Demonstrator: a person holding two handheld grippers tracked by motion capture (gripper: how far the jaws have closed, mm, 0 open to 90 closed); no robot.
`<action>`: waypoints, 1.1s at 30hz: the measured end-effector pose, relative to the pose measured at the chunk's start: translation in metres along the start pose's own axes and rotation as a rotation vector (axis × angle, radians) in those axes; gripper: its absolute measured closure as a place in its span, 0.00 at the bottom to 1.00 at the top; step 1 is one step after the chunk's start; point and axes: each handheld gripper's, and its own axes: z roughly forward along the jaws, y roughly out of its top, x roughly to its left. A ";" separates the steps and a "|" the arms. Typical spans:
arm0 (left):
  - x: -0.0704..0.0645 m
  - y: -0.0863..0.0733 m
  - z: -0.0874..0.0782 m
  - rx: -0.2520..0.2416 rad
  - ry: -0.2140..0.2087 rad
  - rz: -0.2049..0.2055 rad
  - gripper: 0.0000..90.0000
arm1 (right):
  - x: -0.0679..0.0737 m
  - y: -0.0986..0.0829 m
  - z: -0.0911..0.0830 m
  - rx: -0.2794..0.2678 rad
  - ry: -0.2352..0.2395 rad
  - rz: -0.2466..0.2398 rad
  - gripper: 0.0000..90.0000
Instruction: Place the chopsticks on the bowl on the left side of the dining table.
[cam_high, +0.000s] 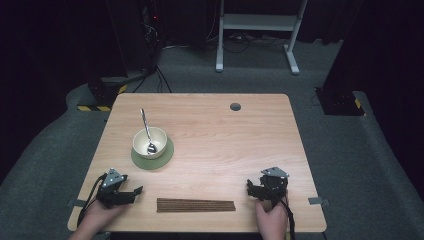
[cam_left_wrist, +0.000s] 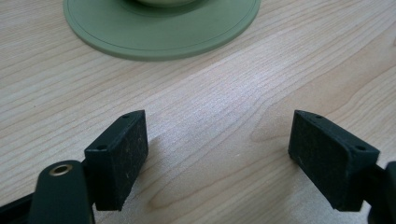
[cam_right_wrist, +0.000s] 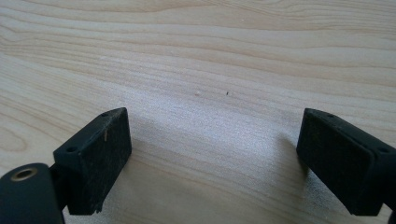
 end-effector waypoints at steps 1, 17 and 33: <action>0.000 0.000 0.000 0.000 0.000 -0.001 0.22 | 0.000 0.000 0.000 0.000 0.000 0.000 0.11; 0.000 0.003 0.003 0.027 -0.023 0.011 0.12 | -0.001 0.001 0.001 -0.001 0.008 0.002 0.12; -0.007 0.012 0.001 0.028 -0.021 0.044 0.13 | -0.004 0.000 0.000 -0.002 0.008 0.000 0.12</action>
